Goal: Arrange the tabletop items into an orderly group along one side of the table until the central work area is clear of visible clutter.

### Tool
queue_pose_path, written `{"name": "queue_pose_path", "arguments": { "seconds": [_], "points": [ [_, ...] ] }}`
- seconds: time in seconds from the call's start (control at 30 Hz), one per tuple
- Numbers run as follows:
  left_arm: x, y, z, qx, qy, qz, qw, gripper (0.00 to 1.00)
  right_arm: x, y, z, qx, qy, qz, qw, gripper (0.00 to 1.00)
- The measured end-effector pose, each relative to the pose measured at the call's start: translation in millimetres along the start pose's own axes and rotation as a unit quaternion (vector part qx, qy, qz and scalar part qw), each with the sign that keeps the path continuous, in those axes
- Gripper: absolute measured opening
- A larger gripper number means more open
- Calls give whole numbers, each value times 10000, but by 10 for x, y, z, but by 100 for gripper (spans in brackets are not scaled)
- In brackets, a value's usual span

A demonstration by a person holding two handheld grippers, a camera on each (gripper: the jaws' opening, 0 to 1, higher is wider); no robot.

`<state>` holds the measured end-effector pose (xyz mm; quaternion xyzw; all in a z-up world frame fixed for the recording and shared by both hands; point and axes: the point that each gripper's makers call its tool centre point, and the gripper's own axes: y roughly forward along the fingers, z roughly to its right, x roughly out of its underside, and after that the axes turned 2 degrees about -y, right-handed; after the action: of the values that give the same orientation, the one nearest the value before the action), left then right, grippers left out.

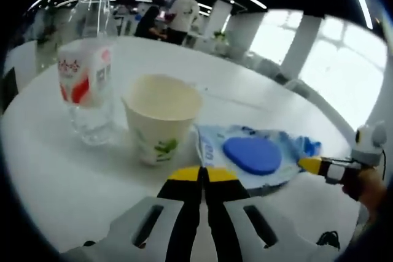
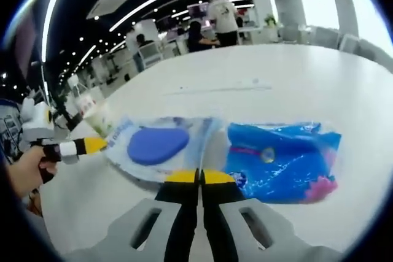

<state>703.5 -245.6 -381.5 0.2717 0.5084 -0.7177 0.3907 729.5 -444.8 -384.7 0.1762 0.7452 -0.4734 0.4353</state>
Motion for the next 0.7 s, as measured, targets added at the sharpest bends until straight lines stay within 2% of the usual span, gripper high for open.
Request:
{"name": "queue_pose_path", "arguments": {
  "seconds": [0.37, 0.57, 0.7],
  "points": [
    [32, 14, -40, -47, 73, 35, 10000, 0, 53, 29, 6, 36, -213, -70, 9997, 3],
    [26, 25, -51, -62, 29, 50, 10000, 0, 54, 40, 9, 42, -173, -68, 9998, 3],
    [10, 15, -72, -109, 84, 90, 9999, 5, 16, 0, 1, 43, -143, 0, 9999, 11]
  ]
}}
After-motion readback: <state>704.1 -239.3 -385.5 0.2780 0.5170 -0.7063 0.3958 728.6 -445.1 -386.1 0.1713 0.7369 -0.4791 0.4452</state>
